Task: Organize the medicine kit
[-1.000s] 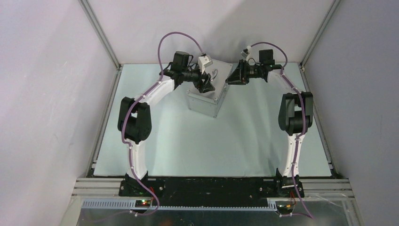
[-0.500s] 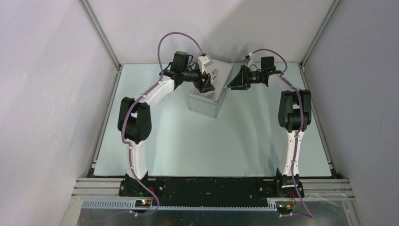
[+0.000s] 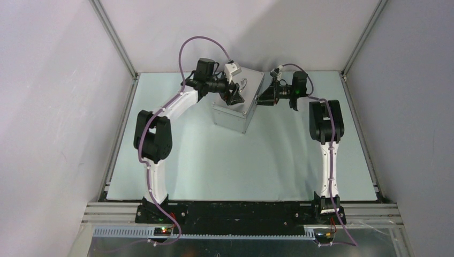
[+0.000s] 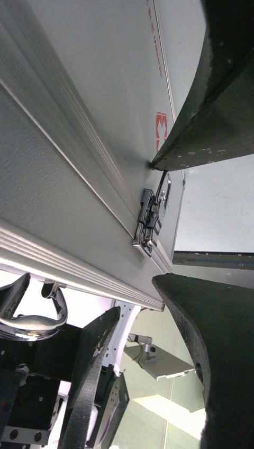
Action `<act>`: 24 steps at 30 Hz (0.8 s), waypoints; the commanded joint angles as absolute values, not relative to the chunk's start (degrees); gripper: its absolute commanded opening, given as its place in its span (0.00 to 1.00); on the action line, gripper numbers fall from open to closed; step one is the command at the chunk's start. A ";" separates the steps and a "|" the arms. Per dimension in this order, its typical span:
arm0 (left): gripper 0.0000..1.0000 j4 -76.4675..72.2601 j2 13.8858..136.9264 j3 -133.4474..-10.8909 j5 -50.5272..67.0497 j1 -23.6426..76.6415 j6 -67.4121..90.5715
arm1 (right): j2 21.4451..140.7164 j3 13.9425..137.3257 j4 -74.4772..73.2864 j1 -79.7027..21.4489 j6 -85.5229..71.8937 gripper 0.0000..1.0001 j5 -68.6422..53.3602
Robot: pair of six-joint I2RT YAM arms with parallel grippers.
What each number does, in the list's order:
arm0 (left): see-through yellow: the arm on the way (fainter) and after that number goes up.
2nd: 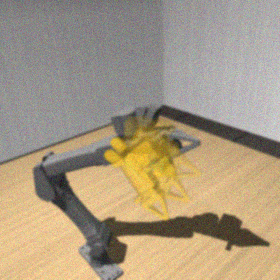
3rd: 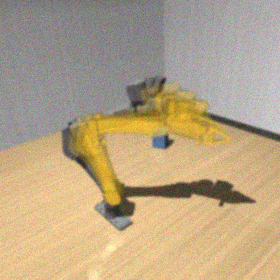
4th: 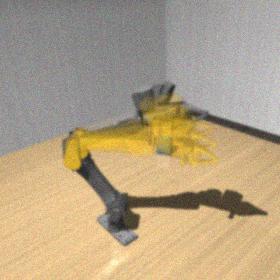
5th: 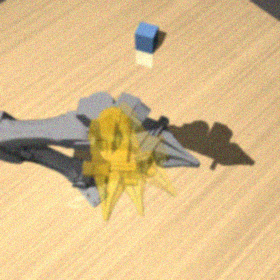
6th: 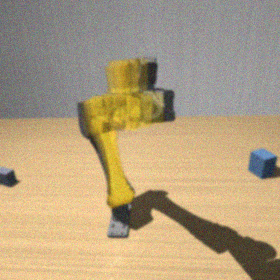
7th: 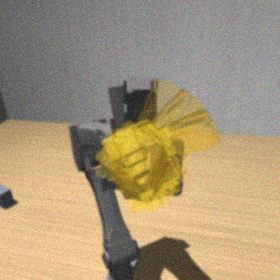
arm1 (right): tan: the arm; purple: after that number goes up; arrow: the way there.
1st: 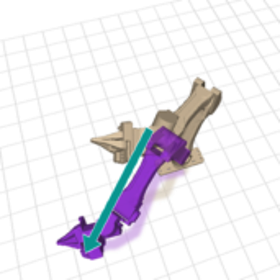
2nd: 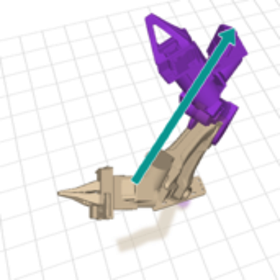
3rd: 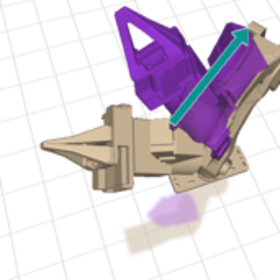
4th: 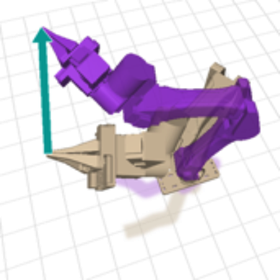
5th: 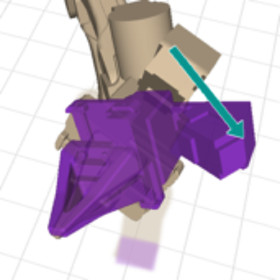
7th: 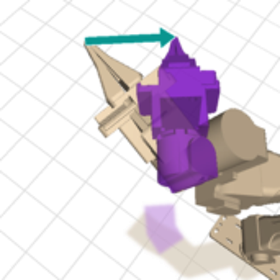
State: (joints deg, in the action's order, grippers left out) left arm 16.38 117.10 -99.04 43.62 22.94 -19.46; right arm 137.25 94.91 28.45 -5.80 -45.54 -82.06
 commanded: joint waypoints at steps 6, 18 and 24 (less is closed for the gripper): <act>0.84 28.87 121.84 -95.85 40.32 22.53 -16.83 | 132.69 92.04 50.08 -6.86 -60.44 0.63 -90.03; 0.84 28.62 121.98 -95.68 40.88 22.52 -17.40 | 131.10 91.07 46.83 -6.55 -58.72 0.55 -90.46; 0.84 28.62 121.82 -95.53 40.66 22.57 -17.40 | 131.91 92.06 45.48 -7.29 -57.74 0.55 -90.11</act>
State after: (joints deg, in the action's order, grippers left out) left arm 16.43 117.10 -99.07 43.94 22.44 -19.51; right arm 133.93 90.63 44.82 -6.70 -58.48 -89.01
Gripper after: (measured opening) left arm 0.841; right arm 0.553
